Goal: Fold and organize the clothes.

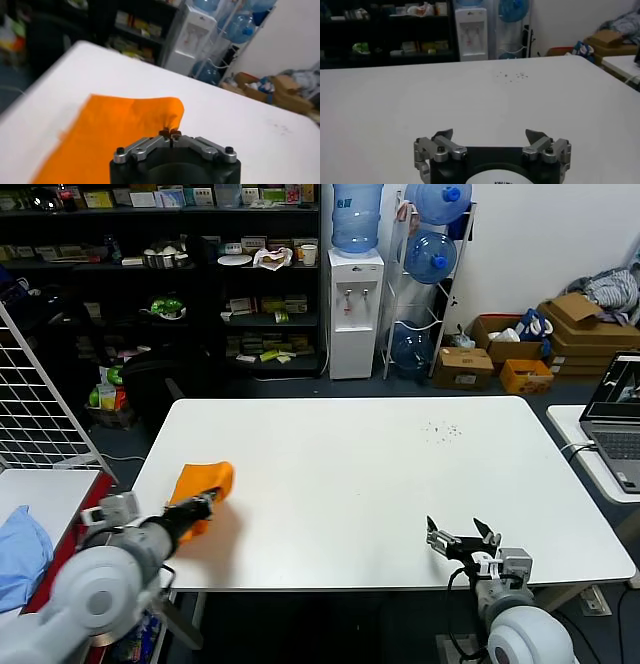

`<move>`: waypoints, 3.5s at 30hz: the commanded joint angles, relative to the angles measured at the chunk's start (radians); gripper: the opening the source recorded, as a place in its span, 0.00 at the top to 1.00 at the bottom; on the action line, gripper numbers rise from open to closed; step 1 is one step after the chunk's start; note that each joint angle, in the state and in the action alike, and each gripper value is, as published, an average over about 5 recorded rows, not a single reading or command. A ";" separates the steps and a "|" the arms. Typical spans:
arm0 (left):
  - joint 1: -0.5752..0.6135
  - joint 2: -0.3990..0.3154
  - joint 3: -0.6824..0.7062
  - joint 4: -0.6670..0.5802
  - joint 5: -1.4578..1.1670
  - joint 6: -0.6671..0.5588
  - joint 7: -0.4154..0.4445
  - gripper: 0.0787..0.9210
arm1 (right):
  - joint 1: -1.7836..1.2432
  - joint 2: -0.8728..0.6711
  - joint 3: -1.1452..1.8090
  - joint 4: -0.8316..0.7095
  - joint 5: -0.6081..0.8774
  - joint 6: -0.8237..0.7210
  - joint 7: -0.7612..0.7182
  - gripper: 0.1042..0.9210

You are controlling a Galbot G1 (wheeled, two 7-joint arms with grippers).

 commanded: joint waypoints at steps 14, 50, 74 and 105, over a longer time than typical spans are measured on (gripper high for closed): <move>-0.547 -0.842 0.656 0.617 0.203 -0.033 -0.072 0.98 | -0.180 0.069 0.189 0.141 -0.012 0.013 0.002 0.00; -0.085 -0.405 0.426 0.142 0.691 -0.095 0.324 0.58 | -0.151 -0.024 0.185 0.085 -0.109 0.288 -0.246 0.00; 0.786 -0.725 -0.364 0.077 1.295 -0.801 0.861 0.00 | -0.300 0.265 0.284 -0.040 -0.256 0.764 -0.576 0.00; 0.864 -0.787 -0.351 0.087 1.358 -0.812 0.814 0.00 | -0.333 0.441 0.310 -0.053 -0.397 0.905 -0.573 0.00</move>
